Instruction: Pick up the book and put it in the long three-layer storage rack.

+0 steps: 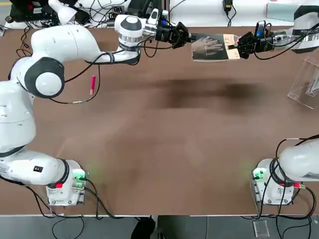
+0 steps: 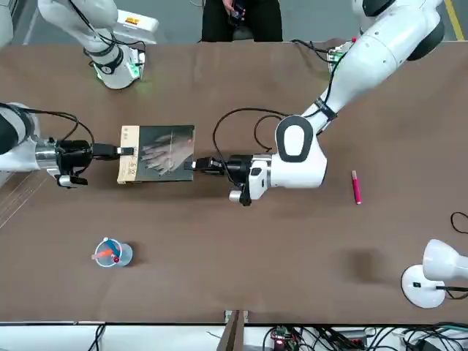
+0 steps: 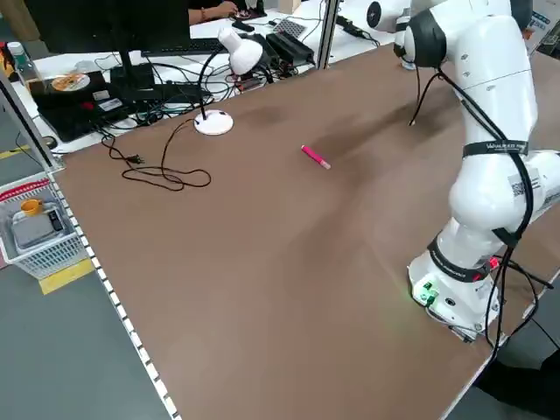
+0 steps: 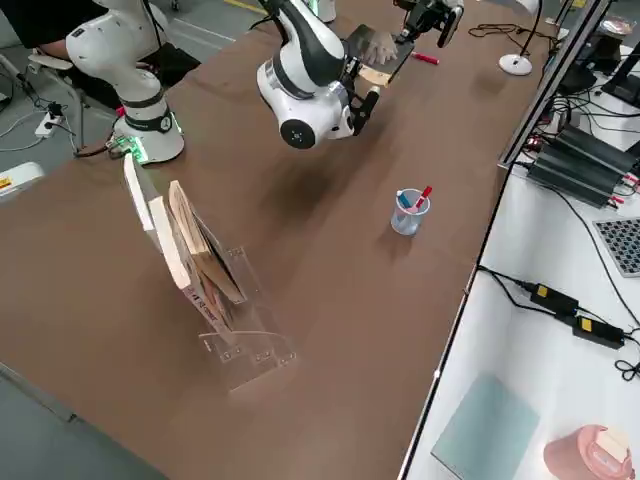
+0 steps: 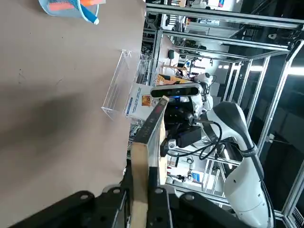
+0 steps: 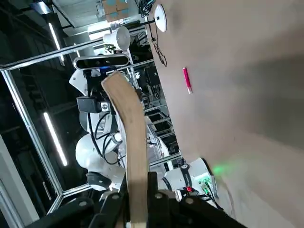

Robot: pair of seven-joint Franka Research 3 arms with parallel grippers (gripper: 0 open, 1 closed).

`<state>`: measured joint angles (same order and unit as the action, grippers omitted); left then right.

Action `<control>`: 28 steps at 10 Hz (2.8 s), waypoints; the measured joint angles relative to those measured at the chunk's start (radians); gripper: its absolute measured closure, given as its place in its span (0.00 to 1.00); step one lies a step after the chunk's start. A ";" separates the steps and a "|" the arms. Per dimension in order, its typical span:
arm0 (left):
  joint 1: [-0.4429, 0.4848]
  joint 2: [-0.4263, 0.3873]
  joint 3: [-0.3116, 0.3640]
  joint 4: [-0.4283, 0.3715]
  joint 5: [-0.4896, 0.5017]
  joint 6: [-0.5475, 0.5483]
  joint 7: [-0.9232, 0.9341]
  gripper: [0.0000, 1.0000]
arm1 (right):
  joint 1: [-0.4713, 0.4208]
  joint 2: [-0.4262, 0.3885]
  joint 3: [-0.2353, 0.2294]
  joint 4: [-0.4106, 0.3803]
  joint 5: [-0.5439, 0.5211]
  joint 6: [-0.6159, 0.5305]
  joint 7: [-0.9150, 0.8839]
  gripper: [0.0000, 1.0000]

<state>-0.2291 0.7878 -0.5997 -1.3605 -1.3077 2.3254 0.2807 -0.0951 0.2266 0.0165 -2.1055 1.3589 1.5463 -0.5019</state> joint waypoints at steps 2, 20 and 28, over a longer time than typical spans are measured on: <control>0.000 0.000 0.000 0.002 0.000 0.000 0.000 0.88 | 0.000 0.000 0.000 0.000 0.003 -0.002 0.014 0.85; 0.086 -0.096 0.041 0.022 0.494 0.008 -0.225 0.00 | -0.179 -0.002 -0.020 0.303 -0.372 -0.038 0.230 0.85; 0.138 -0.202 0.043 -0.027 1.011 -0.114 -0.400 0.00 | -0.276 -0.002 -0.022 0.433 -0.567 -0.041 0.553 0.85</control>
<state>-0.0914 0.5861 -0.5565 -1.3872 -0.2970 2.2110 -0.1194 -0.3711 0.2245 -0.0056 -1.6727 0.7915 1.5048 0.0515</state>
